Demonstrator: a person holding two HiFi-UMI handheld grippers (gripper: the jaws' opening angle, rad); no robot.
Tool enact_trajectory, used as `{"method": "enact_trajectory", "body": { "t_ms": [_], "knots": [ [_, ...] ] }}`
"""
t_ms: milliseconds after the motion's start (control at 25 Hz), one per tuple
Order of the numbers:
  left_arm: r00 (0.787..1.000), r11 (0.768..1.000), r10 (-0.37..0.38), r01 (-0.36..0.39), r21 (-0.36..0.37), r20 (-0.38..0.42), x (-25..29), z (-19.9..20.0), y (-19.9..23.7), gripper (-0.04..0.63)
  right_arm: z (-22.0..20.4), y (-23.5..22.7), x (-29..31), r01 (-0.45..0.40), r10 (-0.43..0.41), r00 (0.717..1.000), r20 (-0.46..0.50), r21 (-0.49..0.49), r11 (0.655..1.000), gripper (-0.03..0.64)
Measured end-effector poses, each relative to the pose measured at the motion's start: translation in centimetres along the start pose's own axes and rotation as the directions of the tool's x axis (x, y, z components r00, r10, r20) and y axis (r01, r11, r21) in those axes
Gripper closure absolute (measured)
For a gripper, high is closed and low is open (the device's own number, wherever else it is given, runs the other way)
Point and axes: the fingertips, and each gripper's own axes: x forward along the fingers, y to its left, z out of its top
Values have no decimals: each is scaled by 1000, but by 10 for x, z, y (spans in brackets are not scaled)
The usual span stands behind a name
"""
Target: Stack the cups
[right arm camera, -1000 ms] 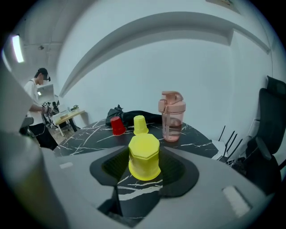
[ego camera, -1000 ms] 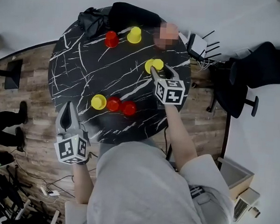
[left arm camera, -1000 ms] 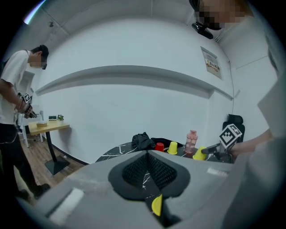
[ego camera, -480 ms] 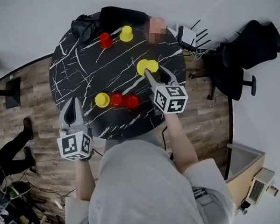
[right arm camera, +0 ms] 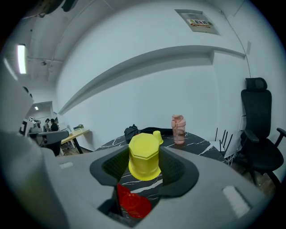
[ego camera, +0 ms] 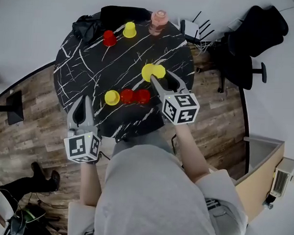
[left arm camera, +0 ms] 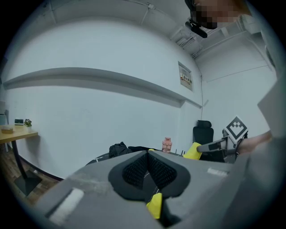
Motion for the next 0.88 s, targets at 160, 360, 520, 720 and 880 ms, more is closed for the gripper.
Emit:
{"method": "enact_trajectory", "body": {
  "t_ms": [160,360,520,720,880],
  "knots": [
    [1000,1000,-23,23,5,4,-11,0,4,589,-10,23,-7,-14,13,1000,-12,-3,1000,407],
    [1000,1000,-21,21,-1,6,-30,-5,14,589,-27,59,-3,-57,56,997,-55,-29,998,407],
    [1000,1000,7,-7,-9,5,-48,-10,28,589,-44,84,6,-92,85,990,-115,-60,994,407],
    [998,998,55,-55,-22,-4,-72,-19,51,589,-64,107,19,-114,94,977,-190,-98,989,407],
    [996,995,91,-91,-35,-13,-88,-26,66,589,-75,121,27,-129,96,967,-235,-133,983,405]
  ]
}}
